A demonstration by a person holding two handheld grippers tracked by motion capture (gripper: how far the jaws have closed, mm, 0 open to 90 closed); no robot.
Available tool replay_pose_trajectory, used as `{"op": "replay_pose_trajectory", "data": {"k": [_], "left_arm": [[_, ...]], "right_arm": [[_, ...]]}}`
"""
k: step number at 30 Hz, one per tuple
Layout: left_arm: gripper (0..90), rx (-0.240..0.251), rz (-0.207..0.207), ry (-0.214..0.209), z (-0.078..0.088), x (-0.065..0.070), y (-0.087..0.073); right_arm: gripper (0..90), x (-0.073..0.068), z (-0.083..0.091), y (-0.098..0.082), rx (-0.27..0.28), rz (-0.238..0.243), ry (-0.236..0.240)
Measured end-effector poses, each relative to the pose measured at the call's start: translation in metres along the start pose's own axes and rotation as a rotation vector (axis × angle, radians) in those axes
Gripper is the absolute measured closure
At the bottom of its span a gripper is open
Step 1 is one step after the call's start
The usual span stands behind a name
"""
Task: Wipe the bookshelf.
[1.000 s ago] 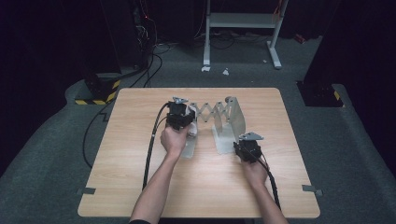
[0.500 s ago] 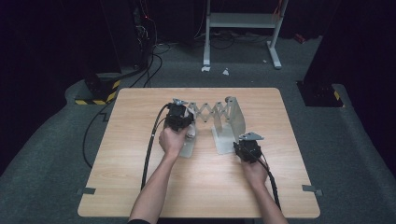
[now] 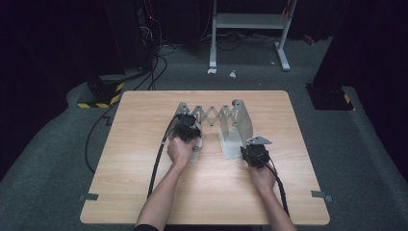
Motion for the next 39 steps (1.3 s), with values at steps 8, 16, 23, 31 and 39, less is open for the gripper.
{"op": "replay_pose_trajectory", "data": {"k": [8,16,23,31,39], "left_arm": [[79.0,-0.011,-0.003,0.007,-0.004,-0.001,-0.003],[79.5,0.112,0.026,-0.013,0.025,0.003,0.039],[79.5,0.173,0.03,-0.012,0.043,0.003,0.064],[79.5,0.186,0.015,-0.019,0.041,0.007,0.065],[79.4,0.171,-0.02,-0.006,0.036,0.008,0.055]], "right_arm": [[75.6,0.0,0.0,0.0,0.001,0.003,-0.001],[75.6,0.0,0.0,0.0,0.001,0.006,-0.003],[75.6,0.0,0.0,0.0,0.0,0.009,-0.007],[75.6,0.0,0.0,0.0,0.0,0.011,-0.009],[75.6,0.0,0.0,0.0,0.0,0.009,-0.006]]}}
Point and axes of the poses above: each handheld gripper's, and its own axes: z roughly backward along the jaws, y roughly out of its top, x roughly to its right, the point moved 10 cm from there along -z, roughly forward along the jaws, and after that the axes turned 12 degrees about x, right-handed, at the moved point
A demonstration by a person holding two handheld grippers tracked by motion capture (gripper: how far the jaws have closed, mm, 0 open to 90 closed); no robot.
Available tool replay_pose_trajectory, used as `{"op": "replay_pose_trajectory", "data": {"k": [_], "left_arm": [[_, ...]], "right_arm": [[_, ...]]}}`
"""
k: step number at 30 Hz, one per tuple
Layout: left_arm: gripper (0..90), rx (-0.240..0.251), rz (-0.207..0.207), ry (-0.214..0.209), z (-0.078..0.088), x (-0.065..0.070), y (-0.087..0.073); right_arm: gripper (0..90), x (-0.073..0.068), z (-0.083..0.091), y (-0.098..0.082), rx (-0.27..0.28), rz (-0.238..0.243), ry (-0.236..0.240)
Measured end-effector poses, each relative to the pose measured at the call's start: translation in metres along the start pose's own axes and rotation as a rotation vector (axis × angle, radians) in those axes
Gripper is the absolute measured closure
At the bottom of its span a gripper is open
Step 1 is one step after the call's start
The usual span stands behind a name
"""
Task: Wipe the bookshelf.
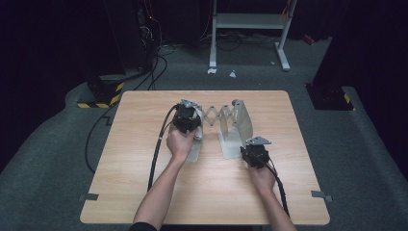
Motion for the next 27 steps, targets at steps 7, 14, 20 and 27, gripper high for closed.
{"op": "replay_pose_trajectory", "data": {"k": [7,14,20,27], "left_arm": [[79.5,-0.026,0.009,-0.009,-0.006,-0.001,-0.014],[79.8,-0.04,0.005,-0.008,-0.009,-0.001,-0.02],[79.9,-0.06,0.013,-0.016,-0.012,-0.001,-0.032],[79.9,-0.112,0.013,-0.031,-0.02,-0.003,-0.049]], "right_arm": [[75.6,0.0,0.0,0.0,0.0,0.001,0.001],[75.5,-0.001,0.0,0.0,0.001,0.002,0.002],[75.6,-0.001,0.0,0.0,0.001,0.004,0.0],[75.6,-0.001,0.0,0.0,0.001,0.0,0.006]]}}
Point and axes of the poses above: each handheld gripper's, and its own axes: z roughly backward along the jaws, y roughly out of its top, x roughly to its right, the point moved 10 cm from there along -z, roughly forward along the jaws, and after that the axes turned 12 degrees about x, right-handed, at the moved point
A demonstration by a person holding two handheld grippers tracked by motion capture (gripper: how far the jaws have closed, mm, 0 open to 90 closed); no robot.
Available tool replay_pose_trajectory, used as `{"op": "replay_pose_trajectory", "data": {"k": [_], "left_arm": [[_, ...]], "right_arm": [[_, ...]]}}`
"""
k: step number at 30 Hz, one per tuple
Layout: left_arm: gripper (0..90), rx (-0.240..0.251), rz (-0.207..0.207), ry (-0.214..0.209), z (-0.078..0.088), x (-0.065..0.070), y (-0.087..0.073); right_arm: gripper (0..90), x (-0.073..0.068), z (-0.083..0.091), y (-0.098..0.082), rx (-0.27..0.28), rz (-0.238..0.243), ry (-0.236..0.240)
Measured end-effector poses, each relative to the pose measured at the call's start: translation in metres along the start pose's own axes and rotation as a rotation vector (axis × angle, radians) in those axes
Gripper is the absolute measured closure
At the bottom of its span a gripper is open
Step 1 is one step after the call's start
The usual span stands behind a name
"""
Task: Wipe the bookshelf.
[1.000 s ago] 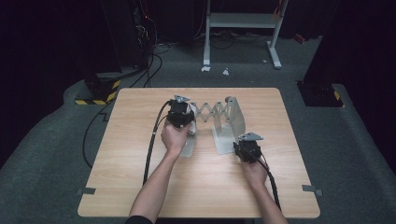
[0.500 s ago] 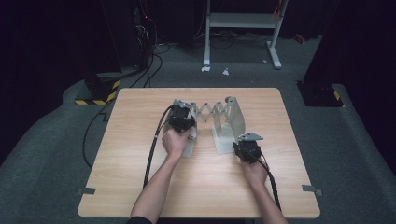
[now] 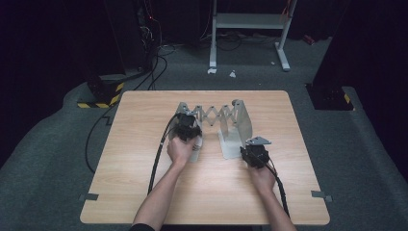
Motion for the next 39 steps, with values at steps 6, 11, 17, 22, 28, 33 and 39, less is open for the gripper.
{"op": "replay_pose_trajectory", "data": {"k": [6,11,17,22,28,33,39], "left_arm": [[79.9,-0.042,-0.005,0.001,-0.008,0.0,-0.02],[79.9,-0.04,-0.02,0.018,-0.013,-0.001,-0.029],[79.9,-0.051,-0.028,0.026,-0.014,-0.004,-0.035],[80.0,-0.058,-0.033,0.025,-0.014,-0.004,-0.038],[80.3,-0.057,-0.039,0.05,-0.009,-0.009,-0.035],[80.4,-0.027,-0.029,0.089,0.005,-0.016,-0.019],[80.3,0.027,-0.005,0.106,0.015,-0.017,0.011]], "right_arm": [[75.6,0.0,0.0,0.0,0.0,-0.003,0.001],[75.6,0.0,0.0,0.0,0.0,-0.002,0.002],[75.6,0.0,0.0,0.0,0.0,0.001,0.001],[75.6,0.0,0.0,0.0,0.0,0.0,0.002],[75.7,0.0,0.0,0.0,0.0,-0.002,0.003],[75.7,0.0,0.0,0.0,0.0,-0.001,0.004],[75.9,0.0,0.0,0.0,0.0,0.001,0.005]]}}
Point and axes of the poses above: each handheld gripper's, and its own axes: z roughly backward along the jaws, y roughly out of its top, x roughly to its right, the point moved 10 cm from there along -z, roughly forward along the jaws, and after that the axes turned 12 degrees about x, right-handed, at the moved point
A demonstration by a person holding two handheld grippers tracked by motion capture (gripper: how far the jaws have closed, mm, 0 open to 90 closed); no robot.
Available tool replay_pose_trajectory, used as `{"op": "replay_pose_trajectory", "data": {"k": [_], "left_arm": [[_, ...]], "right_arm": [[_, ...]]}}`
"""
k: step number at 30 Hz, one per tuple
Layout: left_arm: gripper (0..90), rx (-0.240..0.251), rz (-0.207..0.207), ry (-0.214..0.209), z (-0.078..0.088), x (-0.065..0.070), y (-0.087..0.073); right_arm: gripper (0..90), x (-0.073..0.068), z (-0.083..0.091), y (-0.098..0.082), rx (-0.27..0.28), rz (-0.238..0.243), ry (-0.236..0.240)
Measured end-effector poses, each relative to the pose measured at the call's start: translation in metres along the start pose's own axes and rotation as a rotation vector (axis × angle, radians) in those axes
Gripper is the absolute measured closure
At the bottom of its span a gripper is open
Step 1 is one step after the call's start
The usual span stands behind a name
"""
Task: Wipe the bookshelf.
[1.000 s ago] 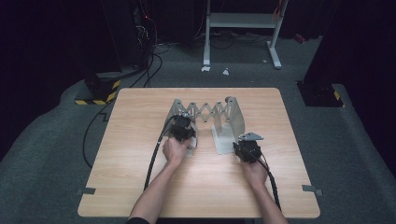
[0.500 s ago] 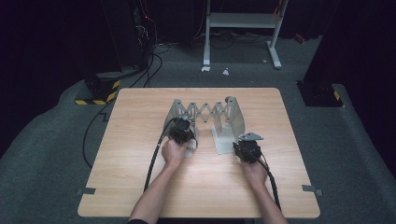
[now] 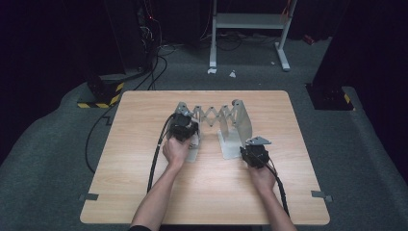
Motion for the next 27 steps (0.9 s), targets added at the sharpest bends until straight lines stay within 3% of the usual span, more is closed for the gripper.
{"op": "replay_pose_trajectory", "data": {"k": [3,15,20,27], "left_arm": [[80.4,0.042,0.044,-0.007,0.005,-0.001,0.013],[80.6,0.137,0.04,0.003,0.027,-0.007,0.059],[80.6,0.118,0.031,0.007,0.023,-0.007,0.057],[80.9,0.051,0.033,-0.005,0.008,-0.007,0.032]], "right_arm": [[75.8,-0.001,0.0,0.0,0.0,0.007,-0.002],[75.8,-0.001,0.0,0.0,0.0,0.003,0.0],[75.9,-0.001,0.0,0.0,0.0,0.001,0.004],[76.0,0.0,0.0,0.0,0.0,-0.005,0.008]]}}
Point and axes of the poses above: each handheld gripper's, and its own axes: z roughly backward along the jaws, y roughly out of its top, x roughly to its right, the point moved 10 cm from there along -z, roughly forward along the jaws, and after that the axes turned 12 degrees about x, right-handed, at the moved point
